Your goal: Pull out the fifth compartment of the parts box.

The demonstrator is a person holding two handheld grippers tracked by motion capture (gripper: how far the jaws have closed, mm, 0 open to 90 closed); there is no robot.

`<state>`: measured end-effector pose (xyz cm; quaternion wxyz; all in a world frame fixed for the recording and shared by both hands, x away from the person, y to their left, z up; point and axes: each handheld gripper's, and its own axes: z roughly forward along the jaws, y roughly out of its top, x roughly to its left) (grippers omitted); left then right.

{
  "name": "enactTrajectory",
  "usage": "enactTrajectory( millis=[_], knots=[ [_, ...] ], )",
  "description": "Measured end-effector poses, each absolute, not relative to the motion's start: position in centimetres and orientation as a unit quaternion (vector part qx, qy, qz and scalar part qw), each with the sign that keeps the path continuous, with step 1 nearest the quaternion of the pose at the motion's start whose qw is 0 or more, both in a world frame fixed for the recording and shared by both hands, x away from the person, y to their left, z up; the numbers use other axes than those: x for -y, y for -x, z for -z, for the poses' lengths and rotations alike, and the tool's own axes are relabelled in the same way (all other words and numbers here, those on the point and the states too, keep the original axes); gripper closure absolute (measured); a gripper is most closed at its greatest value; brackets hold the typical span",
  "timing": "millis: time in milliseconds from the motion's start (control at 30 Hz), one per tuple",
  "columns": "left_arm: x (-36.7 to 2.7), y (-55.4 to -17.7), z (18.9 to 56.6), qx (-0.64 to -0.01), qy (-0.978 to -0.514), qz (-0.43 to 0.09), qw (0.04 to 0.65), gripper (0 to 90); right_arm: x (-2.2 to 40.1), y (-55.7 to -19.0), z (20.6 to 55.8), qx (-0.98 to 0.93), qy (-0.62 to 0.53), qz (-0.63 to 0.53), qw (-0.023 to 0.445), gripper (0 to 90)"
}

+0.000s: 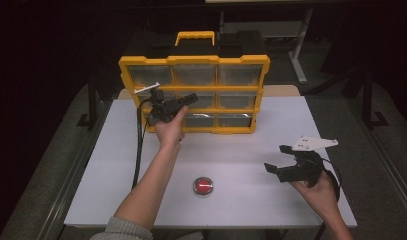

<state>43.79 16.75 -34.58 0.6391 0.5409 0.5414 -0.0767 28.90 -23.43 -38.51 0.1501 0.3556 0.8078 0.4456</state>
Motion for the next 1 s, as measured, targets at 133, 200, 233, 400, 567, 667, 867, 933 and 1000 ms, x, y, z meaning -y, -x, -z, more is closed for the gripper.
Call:
enactTrajectory(
  millis=[133,200,233,400,567,667,867,933,1000],
  knots=[
    [-16.7,-43.8,34.7,-0.544,-0.536,0.078,0.64,76.6,23.4,-28.9,38.5,-0.808,-0.356,-0.445,0.15,14.1],
    [-16.6,-43.7,34.6,-0.547,-0.532,0.077,0.642,76.5,23.4,-28.9,38.5,-0.808,-0.357,-0.444,0.149,14.1],
    [-16.6,-43.7,34.6,-0.547,-0.53,0.077,0.643,76.5,23.4,-28.9,38.5,-0.808,-0.357,-0.444,0.149,14.1],
    [-16.4,-43.4,34.8,-0.555,-0.511,0.084,0.652,76.8,23.5,-28.9,38.6,-0.809,-0.357,-0.443,0.148,14.1],
    [-16.4,-42.9,35.0,-0.558,-0.493,0.092,0.661,76.5,23.7,-29.0,38.9,-0.808,-0.362,-0.441,0.144,14.1],
    [-16.5,-42.5,35.1,-0.558,-0.488,0.096,0.664,76.3,23.7,-29.0,38.9,-0.809,-0.363,-0.44,0.144,14.1],
    [-16.7,-41.9,35.2,-0.555,-0.484,0.105,0.668,76.2,23.7,-29.0,39.0,-0.81,-0.361,-0.439,0.145,14.1],
    [-16.7,-41.7,35.3,-0.552,-0.485,0.106,0.671,76.3,23.7,-28.9,39.0,-0.81,-0.364,-0.437,0.143,14.1],
    [-16.8,-41.4,35.4,-0.55,-0.483,0.11,0.672,76.5,23.8,-28.9,39.0,-0.809,-0.364,-0.438,0.145,14.1]
  ],
)
